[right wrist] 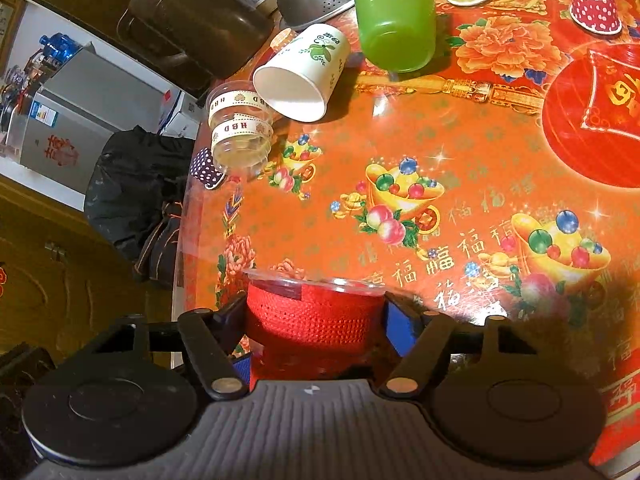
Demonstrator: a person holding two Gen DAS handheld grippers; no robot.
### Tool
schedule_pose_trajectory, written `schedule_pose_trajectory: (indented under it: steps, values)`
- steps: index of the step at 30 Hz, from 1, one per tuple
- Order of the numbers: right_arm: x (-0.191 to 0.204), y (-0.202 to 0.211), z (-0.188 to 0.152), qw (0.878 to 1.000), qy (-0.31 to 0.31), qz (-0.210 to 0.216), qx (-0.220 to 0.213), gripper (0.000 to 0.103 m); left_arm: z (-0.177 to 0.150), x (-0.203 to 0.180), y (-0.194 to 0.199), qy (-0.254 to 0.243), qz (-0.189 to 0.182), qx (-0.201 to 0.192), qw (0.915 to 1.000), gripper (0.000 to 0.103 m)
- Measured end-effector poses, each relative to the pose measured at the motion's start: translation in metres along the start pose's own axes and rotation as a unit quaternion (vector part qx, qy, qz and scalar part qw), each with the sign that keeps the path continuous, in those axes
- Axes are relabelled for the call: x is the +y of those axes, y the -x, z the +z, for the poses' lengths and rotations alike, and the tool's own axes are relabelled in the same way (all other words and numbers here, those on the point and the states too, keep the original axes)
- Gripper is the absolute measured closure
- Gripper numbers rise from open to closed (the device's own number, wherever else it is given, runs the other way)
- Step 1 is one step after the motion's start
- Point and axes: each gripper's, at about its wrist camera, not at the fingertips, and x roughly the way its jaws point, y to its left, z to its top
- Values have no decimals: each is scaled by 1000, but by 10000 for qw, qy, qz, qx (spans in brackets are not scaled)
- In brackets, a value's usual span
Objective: Flip cup upright
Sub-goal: 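Open the left tool and pull the cup away with the right tool, then rotate the held cup with the right tool until its rim faces up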
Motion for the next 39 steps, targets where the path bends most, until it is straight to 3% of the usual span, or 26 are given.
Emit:
schedule_pose_trajectory:
  steps: [1,5,11,15,20,26,39]
  values:
    - [0,0,0,10000,-8,8,-1,33,-1,-1,1,-28,-4,14,10000,18]
    - [-1,0,1,10000,-19,23,14,33,-8,-2,11,-260,-25,-122,9996,8]
    - [-2,1,1,10000,-14,38,38,33,-37,13,37,-538,38,-27,9985,6]
    - [-2,1,0,10000,11,23,50,33,-53,33,73,-411,-357,-461,9975,5]
    - [0,0,2,10000,58,-27,53,33,-59,57,103,-259,-455,-1077,9928,0]
    - [13,10,-9,9965,608,-287,-491,33,-59,77,117,-63,-399,-1601,9863,0]
    - [13,33,-16,9876,930,-603,-1113,33,-55,86,103,45,-332,-1508,9880,0]
